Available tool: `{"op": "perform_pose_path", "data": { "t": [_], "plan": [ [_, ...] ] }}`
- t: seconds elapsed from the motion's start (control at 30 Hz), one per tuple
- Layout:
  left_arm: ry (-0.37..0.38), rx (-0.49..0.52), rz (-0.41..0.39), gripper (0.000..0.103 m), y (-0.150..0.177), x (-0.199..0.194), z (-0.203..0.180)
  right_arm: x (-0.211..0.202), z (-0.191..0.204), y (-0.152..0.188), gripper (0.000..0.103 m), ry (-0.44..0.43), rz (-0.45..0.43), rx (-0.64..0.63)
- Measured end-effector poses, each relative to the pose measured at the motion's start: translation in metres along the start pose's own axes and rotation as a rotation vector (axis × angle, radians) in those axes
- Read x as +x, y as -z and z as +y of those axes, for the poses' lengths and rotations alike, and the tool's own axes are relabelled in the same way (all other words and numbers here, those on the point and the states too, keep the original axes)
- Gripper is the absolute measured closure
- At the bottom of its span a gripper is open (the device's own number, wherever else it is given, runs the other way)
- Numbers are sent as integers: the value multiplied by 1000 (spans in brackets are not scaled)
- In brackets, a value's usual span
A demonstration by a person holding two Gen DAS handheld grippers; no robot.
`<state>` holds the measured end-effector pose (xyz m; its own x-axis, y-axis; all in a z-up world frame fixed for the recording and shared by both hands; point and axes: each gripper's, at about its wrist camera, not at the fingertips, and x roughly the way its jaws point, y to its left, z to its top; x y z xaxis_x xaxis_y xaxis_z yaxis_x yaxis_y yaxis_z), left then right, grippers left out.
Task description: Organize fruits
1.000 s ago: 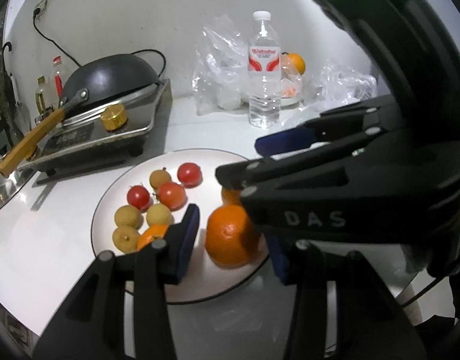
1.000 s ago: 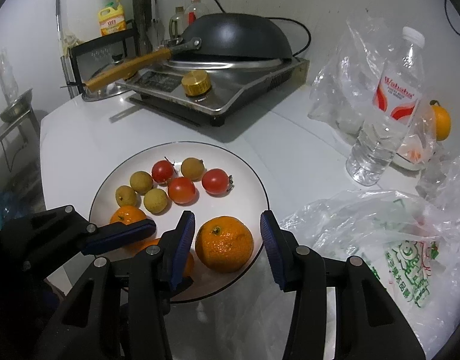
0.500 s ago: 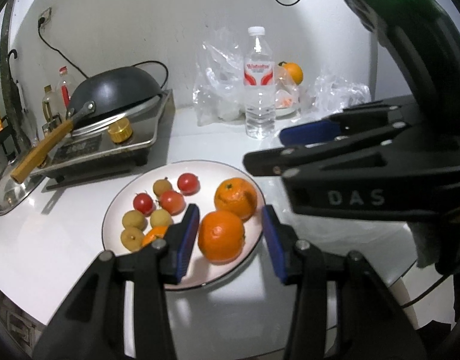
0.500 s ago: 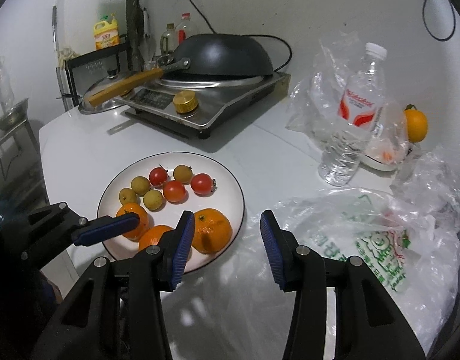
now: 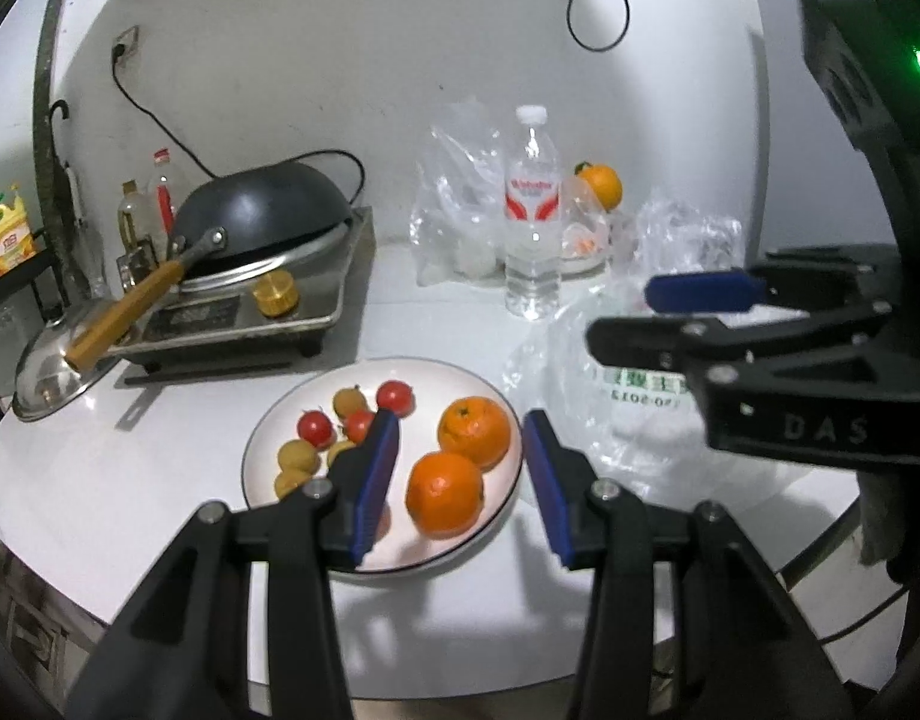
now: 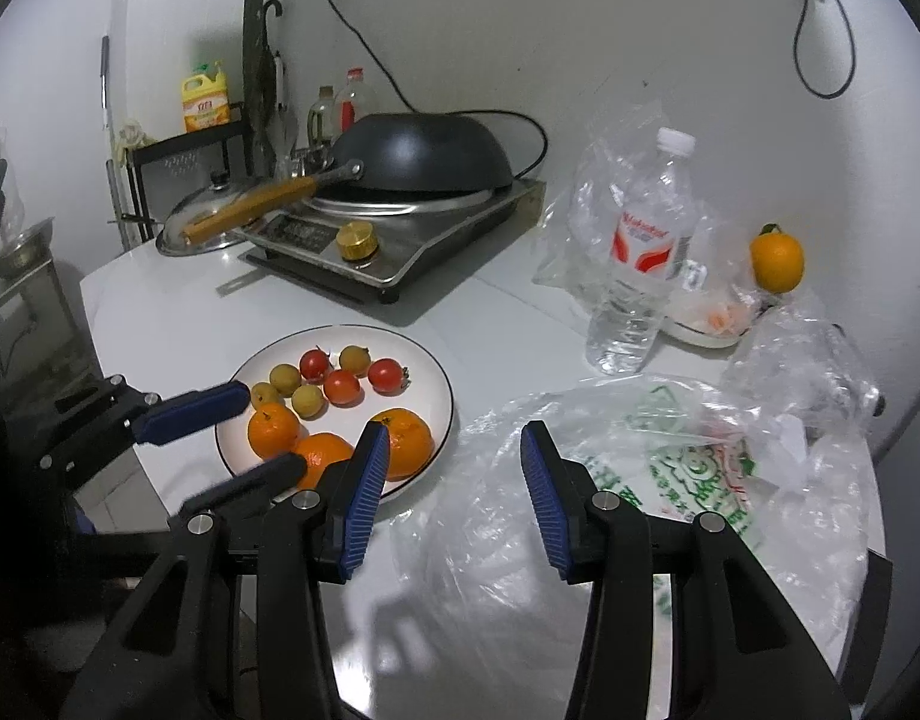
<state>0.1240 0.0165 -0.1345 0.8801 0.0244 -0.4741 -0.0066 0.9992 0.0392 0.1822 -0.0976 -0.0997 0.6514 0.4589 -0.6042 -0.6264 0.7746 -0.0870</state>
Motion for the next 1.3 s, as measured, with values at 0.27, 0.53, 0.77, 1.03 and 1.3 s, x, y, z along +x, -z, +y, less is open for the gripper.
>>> {"op": "perform_pose_path", "data": {
  "t": [0.27, 0.53, 0.77, 1.03, 1.3],
  "plan": [
    [-12, -1, -63, 58, -12, -30, -9, -39, -6, 4, 55, 31, -56, 11],
    [-21, -4, -135, 54, -25, -67, -18, -81, -8, 5, 55, 58, -125, 13],
    [-20, -9, -205, 34, -35, -101, -24, -119, -6, 5, 55, 81, -187, 4],
    [-10, 3, -260, 33, -48, -131, -33, -155, -6, 3, 55, 113, -241, -4],
    [22, -18, -297, 33, -64, -157, -32, -183, -5, -3, 54, 145, -290, -12]
  ]
}}
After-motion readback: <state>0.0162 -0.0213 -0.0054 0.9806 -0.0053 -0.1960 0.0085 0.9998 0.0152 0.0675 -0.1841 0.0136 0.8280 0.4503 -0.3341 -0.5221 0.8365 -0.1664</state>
